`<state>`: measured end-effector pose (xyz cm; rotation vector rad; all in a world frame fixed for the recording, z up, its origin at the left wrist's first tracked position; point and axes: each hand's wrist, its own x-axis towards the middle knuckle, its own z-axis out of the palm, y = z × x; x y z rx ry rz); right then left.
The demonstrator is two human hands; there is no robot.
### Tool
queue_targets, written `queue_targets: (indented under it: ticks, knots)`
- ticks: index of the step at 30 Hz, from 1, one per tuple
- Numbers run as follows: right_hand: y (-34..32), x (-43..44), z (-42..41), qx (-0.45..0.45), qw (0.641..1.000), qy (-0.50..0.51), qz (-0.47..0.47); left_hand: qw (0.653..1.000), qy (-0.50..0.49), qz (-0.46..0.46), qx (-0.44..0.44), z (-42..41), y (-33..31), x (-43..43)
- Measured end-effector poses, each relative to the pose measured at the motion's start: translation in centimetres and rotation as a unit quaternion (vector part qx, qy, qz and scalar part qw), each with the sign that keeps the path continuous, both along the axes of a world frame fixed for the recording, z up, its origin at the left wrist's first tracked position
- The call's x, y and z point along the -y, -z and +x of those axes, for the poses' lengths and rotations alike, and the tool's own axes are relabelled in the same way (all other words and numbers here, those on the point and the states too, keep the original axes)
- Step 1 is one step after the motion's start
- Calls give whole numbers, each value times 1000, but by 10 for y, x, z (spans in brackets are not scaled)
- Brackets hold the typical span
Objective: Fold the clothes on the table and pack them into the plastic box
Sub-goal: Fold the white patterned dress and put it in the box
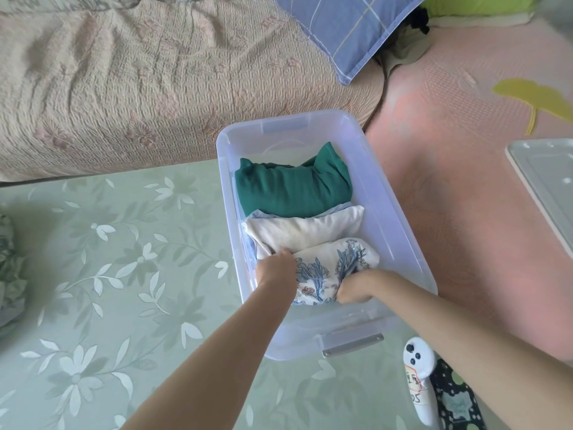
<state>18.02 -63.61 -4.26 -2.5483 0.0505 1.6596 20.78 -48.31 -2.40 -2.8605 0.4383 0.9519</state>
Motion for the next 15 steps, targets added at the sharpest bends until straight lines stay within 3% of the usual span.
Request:
queue_targets:
  ticks: [3,5,8,9,10,11,12,14,15]
  knots:
    - [-2,4,3,-66,997,-16,-27,1000,-5,-1,-7,-5,-3,-1]
    - [-6,6,0,-80,996,15,-43,999,24,-3,37,-11,-12,-1]
    - [-10,14,0,-34,998,23,-51,992,50,-82,83,-27,-21,0]
    - [-9,15,0,-45,996,32,-63,993,59,-94,42,-32,-22,1]
    - [-16,12,-3,-51,996,-32,-72,991,74,-108,-16,-37,-18,1]
    - [-16,11,-4,-40,997,-16,-67,987,85,-106,-87,-39,-17,1]
    - [-14,10,-4,-50,995,-68,-62,981,87,-92,-150,-38,-14,2]
    - [-13,6,-7,-64,992,-95,-55,975,82,-69,-196,-35,-14,5]
    - [-8,8,-6,-59,997,-31,-42,972,84,-37,-214,-32,-13,7]
